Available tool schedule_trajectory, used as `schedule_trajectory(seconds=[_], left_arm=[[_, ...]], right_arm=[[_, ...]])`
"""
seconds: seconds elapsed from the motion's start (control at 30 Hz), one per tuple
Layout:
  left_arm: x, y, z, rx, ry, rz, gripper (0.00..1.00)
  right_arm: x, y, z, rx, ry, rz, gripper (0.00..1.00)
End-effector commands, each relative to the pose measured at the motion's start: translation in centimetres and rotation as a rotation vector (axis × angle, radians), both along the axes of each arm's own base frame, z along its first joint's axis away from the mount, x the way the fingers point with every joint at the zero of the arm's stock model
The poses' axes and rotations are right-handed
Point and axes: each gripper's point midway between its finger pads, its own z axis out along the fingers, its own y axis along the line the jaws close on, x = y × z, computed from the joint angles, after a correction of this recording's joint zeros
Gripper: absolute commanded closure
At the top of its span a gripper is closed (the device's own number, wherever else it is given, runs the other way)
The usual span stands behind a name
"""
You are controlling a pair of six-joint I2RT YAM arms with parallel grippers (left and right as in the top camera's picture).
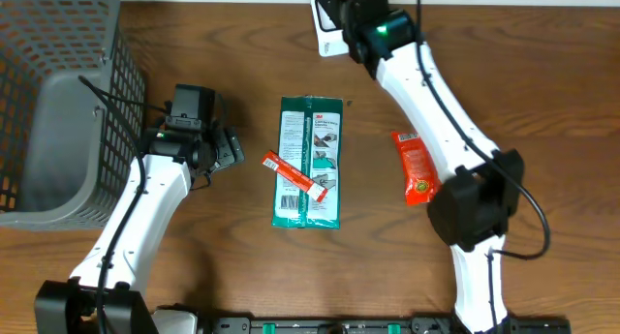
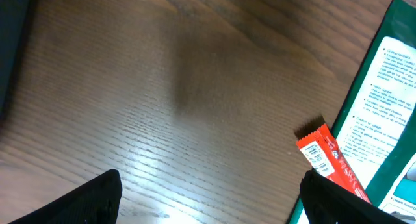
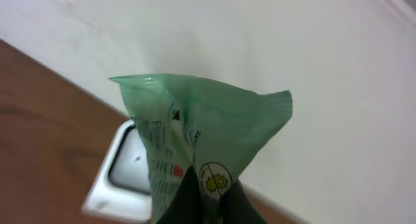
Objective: Scan the item barcode
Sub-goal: 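Hold the wipes pack under the white scanner with the right gripper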
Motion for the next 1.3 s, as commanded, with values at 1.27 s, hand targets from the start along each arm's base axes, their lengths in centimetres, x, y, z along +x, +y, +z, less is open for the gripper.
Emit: schedule_trajectory(seconds=[1.27], left_arm=[[0.3,0.2,0.2,0.005,-0.005,0.011,0.12]], right_arm=[[5.7,4.0,-14.5,-0.208,-0.153,-0.06,0.99]])
